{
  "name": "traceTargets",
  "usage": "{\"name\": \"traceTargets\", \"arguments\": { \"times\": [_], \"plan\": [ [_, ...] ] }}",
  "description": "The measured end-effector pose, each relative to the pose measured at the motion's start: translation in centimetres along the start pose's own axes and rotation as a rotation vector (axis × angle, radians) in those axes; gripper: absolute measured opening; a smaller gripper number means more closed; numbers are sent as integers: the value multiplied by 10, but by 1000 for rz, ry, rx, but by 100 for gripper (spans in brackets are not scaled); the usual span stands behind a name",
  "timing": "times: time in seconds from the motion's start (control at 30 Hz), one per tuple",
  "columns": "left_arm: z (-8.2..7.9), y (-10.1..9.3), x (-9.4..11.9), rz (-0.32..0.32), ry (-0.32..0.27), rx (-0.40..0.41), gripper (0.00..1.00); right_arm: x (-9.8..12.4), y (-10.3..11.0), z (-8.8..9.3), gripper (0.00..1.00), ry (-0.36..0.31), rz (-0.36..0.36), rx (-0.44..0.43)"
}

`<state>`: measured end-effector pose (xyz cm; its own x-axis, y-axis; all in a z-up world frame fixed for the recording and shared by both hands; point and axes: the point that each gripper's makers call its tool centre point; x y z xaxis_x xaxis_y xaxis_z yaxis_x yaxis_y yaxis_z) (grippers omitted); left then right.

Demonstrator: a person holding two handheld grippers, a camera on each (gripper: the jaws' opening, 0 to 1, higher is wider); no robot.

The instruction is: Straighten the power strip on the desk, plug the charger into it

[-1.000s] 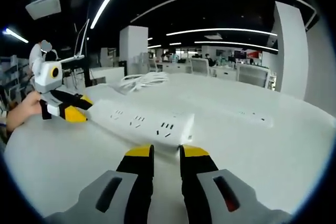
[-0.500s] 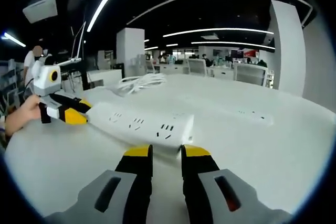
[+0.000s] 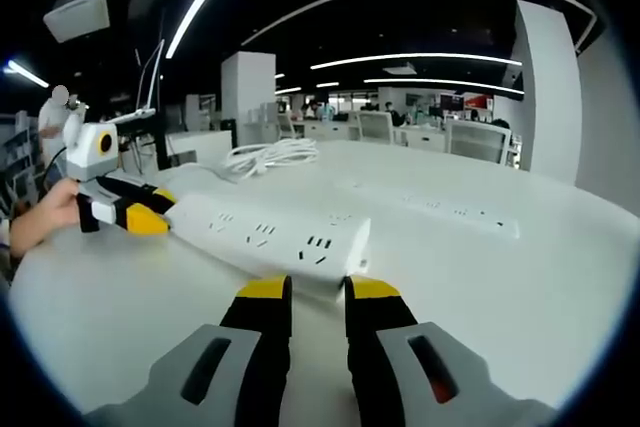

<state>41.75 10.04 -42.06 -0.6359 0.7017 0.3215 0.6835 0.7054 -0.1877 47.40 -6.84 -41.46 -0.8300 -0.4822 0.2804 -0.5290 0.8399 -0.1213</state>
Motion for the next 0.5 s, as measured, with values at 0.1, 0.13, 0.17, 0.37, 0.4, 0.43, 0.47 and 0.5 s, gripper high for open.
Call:
{"name": "traceTargets", "arguments": {
  "times": [0.1, 0.13, 0.17, 0.37, 0.4, 0.43, 0.47, 0.5],
  "plan": [
    [0, 0, 0, -6, 2, -7, 27, 0, 0, 0, 20, -1, 5, -4],
    [1, 0, 0, -10, 5, -14, 27, 0, -1, 0, 20, 0, 5, -3],
    [1, 0, 0, -13, 8, -19, 26, 0, -1, 0, 20, 0, 5, -2],
    [1, 2, 2, -28, 11, -15, 24, 2, 0, 0, 20, 1, 3, -9],
    [1, 2, 2, -26, 10, -13, 24, 3, 1, 1, 20, 1, 2, -8],
    [1, 2, 3, -25, 10, -12, 24, 3, 1, 1, 20, 2, 2, -6],
    [1, 2, 3, -25, 10, -12, 24, 3, 1, 1, 20, 2, 1, -4],
    [1, 2, 3, -25, 11, -12, 24, 3, 1, 1, 20, 3, 1, -3]
  ]
}}
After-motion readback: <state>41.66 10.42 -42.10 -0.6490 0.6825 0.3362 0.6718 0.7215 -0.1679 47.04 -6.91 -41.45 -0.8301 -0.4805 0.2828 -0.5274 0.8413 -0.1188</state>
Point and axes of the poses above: the point that each gripper's makers call its tool centre point, and the gripper's own axes: x roughly backward along the fingers, y roughly to its left, z roughly out of its underside, and after that the axes turned 15 degrees about z, right-handed
